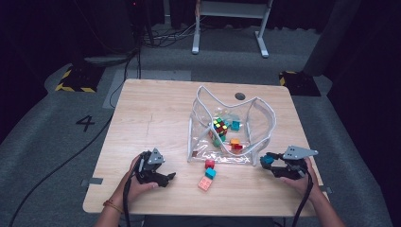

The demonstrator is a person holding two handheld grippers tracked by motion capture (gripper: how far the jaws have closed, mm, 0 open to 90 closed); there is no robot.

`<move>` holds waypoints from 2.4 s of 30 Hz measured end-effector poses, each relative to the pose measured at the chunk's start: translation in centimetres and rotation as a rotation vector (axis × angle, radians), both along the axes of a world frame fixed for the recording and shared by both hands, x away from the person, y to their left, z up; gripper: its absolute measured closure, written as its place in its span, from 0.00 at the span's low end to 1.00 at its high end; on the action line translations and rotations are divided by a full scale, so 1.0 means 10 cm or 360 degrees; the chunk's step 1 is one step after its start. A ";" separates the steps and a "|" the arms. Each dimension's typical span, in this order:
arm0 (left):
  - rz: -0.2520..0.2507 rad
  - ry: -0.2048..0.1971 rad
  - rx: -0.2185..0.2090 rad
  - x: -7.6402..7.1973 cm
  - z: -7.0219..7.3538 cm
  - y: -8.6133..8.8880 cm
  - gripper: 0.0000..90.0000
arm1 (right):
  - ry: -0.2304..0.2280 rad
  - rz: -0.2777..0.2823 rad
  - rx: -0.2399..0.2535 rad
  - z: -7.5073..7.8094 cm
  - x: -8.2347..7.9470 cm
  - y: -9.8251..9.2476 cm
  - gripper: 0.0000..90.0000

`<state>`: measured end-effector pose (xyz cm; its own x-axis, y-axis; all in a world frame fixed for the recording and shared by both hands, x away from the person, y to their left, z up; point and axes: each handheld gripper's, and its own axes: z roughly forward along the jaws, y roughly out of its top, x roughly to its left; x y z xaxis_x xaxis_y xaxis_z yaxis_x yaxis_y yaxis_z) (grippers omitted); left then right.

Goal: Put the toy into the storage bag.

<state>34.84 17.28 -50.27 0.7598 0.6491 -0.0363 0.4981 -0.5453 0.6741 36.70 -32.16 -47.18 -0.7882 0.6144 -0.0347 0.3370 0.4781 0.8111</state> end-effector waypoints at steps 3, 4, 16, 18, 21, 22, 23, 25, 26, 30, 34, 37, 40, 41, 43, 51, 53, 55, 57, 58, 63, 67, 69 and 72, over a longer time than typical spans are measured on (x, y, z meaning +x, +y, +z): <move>0.0001 0.0001 -0.0001 0.00 0.00 0.00 0.14 | -0.0012 -0.0047 0.0022 0.05 0.06 -0.08 0.55; 0.0000 0.0000 0.0000 0.00 0.00 0.00 0.14 | -0.0030 -0.0058 0.0027 0.07 0.08 -0.10 0.55; 0.0003 0.0004 -0.0004 0.00 0.00 0.00 0.14 | -0.0105 -0.0145 0.0088 0.34 0.32 -0.27 0.55; 0.0003 0.0005 -0.0004 0.00 0.00 0.00 0.14 | -0.0112 -0.0156 0.0098 0.40 0.37 -0.29 0.55; 0.0003 0.0005 -0.0004 0.00 0.00 0.00 0.14 | -0.0130 -0.0169 0.0078 0.50 0.44 -0.29 0.55; 0.0000 0.0000 0.0000 0.00 0.00 0.00 0.14 | -0.0136 -0.0169 0.0078 0.53 0.46 -0.29 0.55; 0.0003 0.0005 -0.0005 0.00 0.00 0.00 0.14 | -0.0137 -0.0165 0.0075 0.56 0.48 -0.29 0.55; 0.0002 0.0005 -0.0004 0.00 0.00 0.00 0.14 | -0.0148 -0.0164 0.0065 0.64 0.51 -0.28 0.55; 0.0003 0.0005 -0.0005 0.00 0.00 0.00 0.14 | -0.0157 -0.0164 0.0058 0.68 0.52 -0.27 0.55; 0.0003 0.0005 -0.0004 0.00 0.00 0.00 0.14 | -0.0193 -0.0161 0.0054 0.85 0.57 -0.26 0.55; 0.0003 0.0005 -0.0005 0.00 0.00 0.00 0.14 | -0.0222 -0.0164 0.0038 1.02 0.63 -0.23 0.55; 0.0003 0.0005 -0.0005 0.00 0.00 0.00 0.14 | -0.0255 -0.0166 0.0009 1.13 0.67 -0.20 0.55; 0.0003 0.0005 -0.0005 0.00 0.00 0.00 0.14 | -0.0270 -0.0174 0.0005 1.23 0.70 -0.18 0.55; 0.0003 0.0005 -0.0005 0.00 0.00 0.00 0.14 | -0.0268 -0.0177 0.0004 1.26 0.71 -0.17 0.55; 0.0003 0.0005 -0.0004 0.00 0.00 0.00 0.14 | -0.0286 -0.0172 -0.0004 1.32 0.72 -0.16 0.55; 0.0003 0.0005 -0.0005 0.00 0.00 0.00 0.14 | -0.0326 -0.0130 0.0011 1.51 0.75 -0.04 0.55; 0.0003 0.0005 -0.0005 0.00 0.00 0.00 0.14 | -0.0317 -0.0109 0.0022 1.55 0.73 0.02 0.55; 0.0003 0.0005 -0.0005 0.00 0.00 0.00 0.14 | -0.0332 -0.0080 0.0013 1.58 0.73 0.08 0.55; 0.0003 0.0005 -0.0004 0.00 0.00 0.00 0.14 | -0.0333 -0.0047 0.0027 1.60 0.71 0.15 0.55; 0.0003 0.0005 -0.0005 0.00 0.00 0.00 0.14 | -0.0333 -0.0033 0.0020 1.61 0.70 0.18 0.55; 0.0003 0.0005 -0.0005 0.00 0.00 0.00 0.14 | -0.0313 0.0059 0.0020 1.63 0.69 0.34 0.55; 0.0003 0.0005 -0.0005 0.00 0.00 0.00 0.14 | -0.0282 0.0168 -0.0002 1.63 0.71 0.48 0.55; 0.0002 0.0005 -0.0005 0.00 0.00 0.00 0.14 | -0.0266 0.0213 -0.0047 1.63 0.73 0.54 0.55; 0.0003 0.0005 -0.0005 0.00 0.00 0.00 0.14 | -0.0236 0.0271 -0.0120 1.62 0.78 0.66 0.55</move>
